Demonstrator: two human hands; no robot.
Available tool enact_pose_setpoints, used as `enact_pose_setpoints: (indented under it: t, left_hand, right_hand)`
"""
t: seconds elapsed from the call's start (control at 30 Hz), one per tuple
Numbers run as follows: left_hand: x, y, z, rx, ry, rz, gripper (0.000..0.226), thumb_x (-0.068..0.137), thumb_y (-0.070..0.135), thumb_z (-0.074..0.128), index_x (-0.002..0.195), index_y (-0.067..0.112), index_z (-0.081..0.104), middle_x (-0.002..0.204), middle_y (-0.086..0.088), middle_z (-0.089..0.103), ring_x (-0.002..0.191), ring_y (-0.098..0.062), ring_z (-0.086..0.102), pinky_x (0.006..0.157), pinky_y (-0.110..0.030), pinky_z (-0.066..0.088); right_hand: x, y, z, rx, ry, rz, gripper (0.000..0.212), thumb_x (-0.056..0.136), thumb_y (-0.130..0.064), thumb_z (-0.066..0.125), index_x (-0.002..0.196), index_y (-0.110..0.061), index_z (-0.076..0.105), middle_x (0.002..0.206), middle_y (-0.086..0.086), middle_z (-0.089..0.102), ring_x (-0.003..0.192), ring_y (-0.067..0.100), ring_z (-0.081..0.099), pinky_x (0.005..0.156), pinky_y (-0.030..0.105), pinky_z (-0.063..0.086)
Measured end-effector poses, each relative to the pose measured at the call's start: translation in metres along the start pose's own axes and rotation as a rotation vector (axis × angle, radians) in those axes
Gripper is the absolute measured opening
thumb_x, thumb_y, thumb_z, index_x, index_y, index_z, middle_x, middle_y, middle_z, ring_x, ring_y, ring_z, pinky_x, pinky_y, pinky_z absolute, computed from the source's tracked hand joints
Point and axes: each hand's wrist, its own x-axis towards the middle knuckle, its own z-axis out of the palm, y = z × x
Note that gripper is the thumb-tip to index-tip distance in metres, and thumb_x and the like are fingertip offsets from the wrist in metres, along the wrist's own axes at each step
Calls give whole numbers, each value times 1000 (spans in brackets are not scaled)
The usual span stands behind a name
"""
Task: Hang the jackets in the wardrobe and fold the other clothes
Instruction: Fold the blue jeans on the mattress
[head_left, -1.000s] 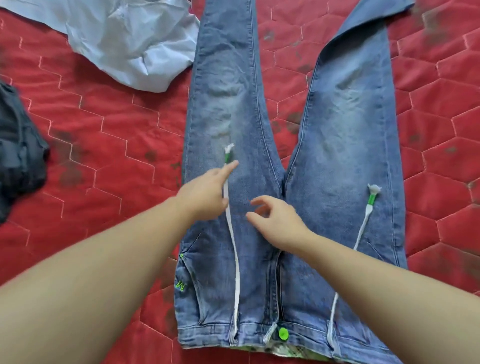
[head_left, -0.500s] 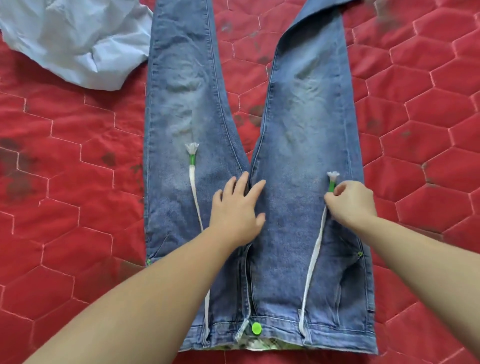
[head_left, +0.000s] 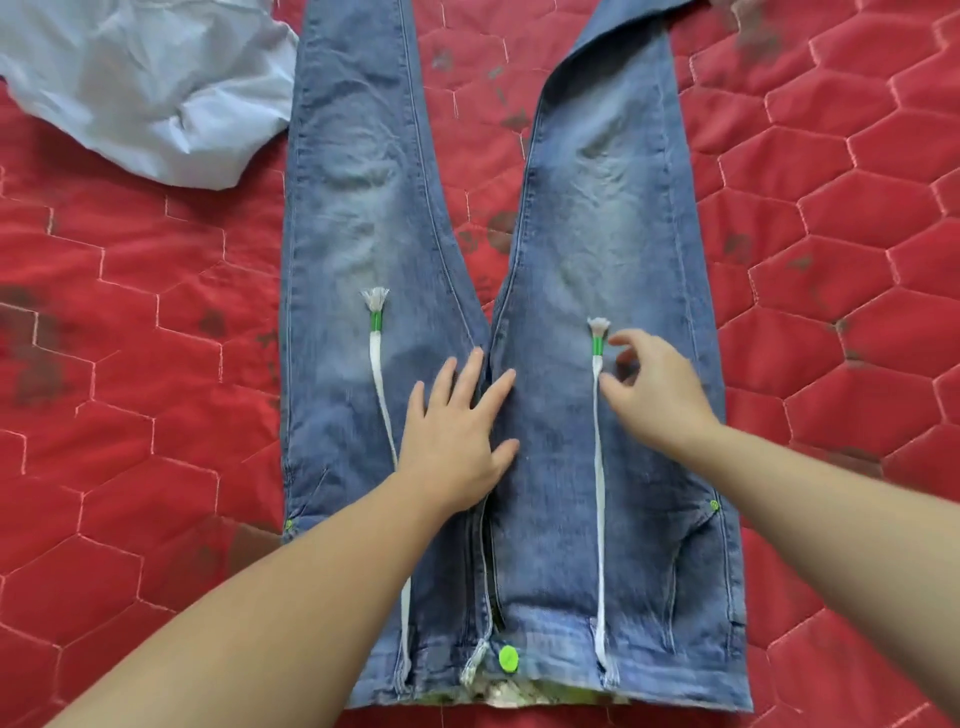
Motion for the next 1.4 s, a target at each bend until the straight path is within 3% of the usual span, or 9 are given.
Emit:
enact_pose_setpoints:
  t: [0.1, 0.33, 0.5, 0.73, 0.8, 0.93, 1.1, 1.23, 1.4]
  left_hand:
    - [15, 9, -12, 48, 26, 37, 69, 97, 56, 34, 154, 40, -1, 163, 5, -17, 150, -20, -16, 120, -51, -7]
    - [133, 24, -49, 82, 66, 76, 67, 98, 60, 26, 154, 37, -2, 164, 5, -12, 150, -20, -16, 119, -50, -11]
    - [225, 13, -82, 78, 122, 31, 67, 96, 64, 22, 153, 41, -6, 163, 7, -15, 150, -22, -13, 119, -51, -8]
    - [325, -13, -116, 29, 256, 37, 83, 77, 81, 7, 151, 46, -6, 164, 10, -9, 150, -14, -13, 119, -48, -11]
    - [332, -13, -115, 7, 317, 5, 79, 79, 79, 11, 151, 48, 0, 163, 13, -3, 150, -11, -8, 119, -45, -9]
    - [335, -15, -109, -25, 414, 35, 69, 85, 69, 31, 149, 44, 26, 160, 8, 24, 148, -17, 19, 117, -48, 6]
    - [339, -18, -106, -35, 417, 75, 70, 81, 63, 43, 146, 37, 38, 155, 3, 36, 143, -21, 29, 112, -53, 18]
    - [338, -20, -107, -48, 419, 99, 74, 77, 62, 49, 146, 36, 41, 155, 3, 37, 142, -21, 32, 109, -55, 22]
    - [342, -22, -104, -69, 477, 133, 82, 67, 61, 56, 144, 36, 42, 153, 2, 39, 140, -21, 36, 108, -55, 25]
  right_hand:
    - [4, -1, -5, -59, 3, -35, 38, 88, -24, 56, 127, -27, 53, 123, -1, 52, 103, 24, 57, 86, 40, 48]
    - [78, 2, -25, -547, -102, -169, 59, 95, -47, 40, 150, -32, 25, 159, -7, 19, 142, 21, 24, 104, 42, 35]
    - [139, 7, -36, -639, -56, -214, 65, 77, -54, 38, 133, -28, 58, 138, 8, 56, 121, 31, 57, 90, 56, 48]
    - [231, -10, -46, -585, 53, -259, 63, 80, -53, 38, 136, -28, 54, 142, 11, 52, 127, 31, 52, 104, 50, 26]
    - [263, -17, -53, -567, 92, -269, 65, 82, -53, 33, 138, -27, 52, 145, 10, 48, 131, 29, 48, 107, 52, 32]
    - [331, -48, -77, -391, 116, -187, 67, 90, -57, 23, 146, -25, 36, 156, 0, 31, 143, 18, 26, 112, 46, 20]
    - [407, -105, -95, -96, 299, -56, 35, 92, -39, 43, 122, -22, 47, 120, 1, 59, 118, 26, 50, 96, 45, 25]
    - [437, -136, -112, -163, 255, -181, 50, 87, -19, 43, 136, -31, 43, 136, -5, 52, 123, 24, 48, 102, 47, 23]
    - [480, -132, -142, -295, 310, -192, 38, 87, -21, 56, 125, -24, 54, 133, 0, 52, 121, 26, 49, 97, 41, 35]
